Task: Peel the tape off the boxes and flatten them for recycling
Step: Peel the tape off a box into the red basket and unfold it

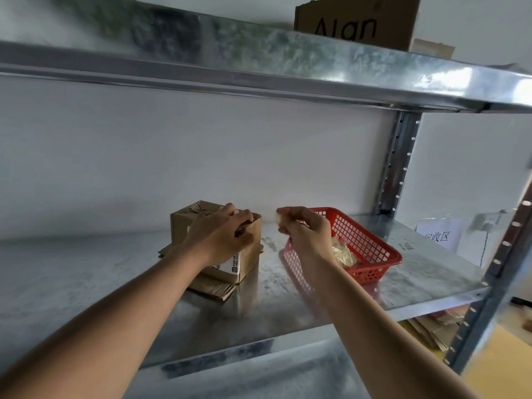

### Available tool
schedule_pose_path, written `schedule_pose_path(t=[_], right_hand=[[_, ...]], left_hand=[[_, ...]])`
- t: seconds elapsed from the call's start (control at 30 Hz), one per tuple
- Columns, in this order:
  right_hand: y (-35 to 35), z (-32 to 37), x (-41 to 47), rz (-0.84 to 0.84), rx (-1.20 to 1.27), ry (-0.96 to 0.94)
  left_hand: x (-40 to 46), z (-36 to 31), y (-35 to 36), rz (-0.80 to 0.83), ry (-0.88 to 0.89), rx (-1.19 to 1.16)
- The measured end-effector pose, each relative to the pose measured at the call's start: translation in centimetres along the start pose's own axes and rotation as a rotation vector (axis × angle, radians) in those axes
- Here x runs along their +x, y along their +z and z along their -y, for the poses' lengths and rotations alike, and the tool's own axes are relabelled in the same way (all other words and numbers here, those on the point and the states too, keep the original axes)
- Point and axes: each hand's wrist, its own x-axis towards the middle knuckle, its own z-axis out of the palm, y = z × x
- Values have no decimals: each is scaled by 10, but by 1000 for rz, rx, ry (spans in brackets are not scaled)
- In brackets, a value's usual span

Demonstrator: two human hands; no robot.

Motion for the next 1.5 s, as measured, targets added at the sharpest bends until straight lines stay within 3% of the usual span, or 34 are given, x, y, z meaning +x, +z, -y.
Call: schedule_pose_path(t=[0.1,0.27,0.47,0.6,0.87,1.1,1.23,1.33,1.5], right_hand=[[-3,7,2,-28,-45,-96],[-6,5,3,19,-185,-39],[-31,14,2,-131,-245,-153],[-63,20,9,-136,-426,-234],[-114,10,29,62,-590,-236],[-136,-12,43,254,-866,-403],[-142,-15,48,384,-971,-396],[-147,-16,48,362,-942,-417],[-155,-16,54,271,-685,-352]], left_hand=[[2,-9,2,-7,8,5],[6,-27,3,-3,10,1],[10,-54,8,-1,16,62],[19,-76,9,45,8,53],[27,-114,17,36,-87,106],[24,-139,19,19,-216,132],[16,-143,14,4,-245,130],[13,-147,13,8,-259,149],[12,-151,12,16,-274,175]])
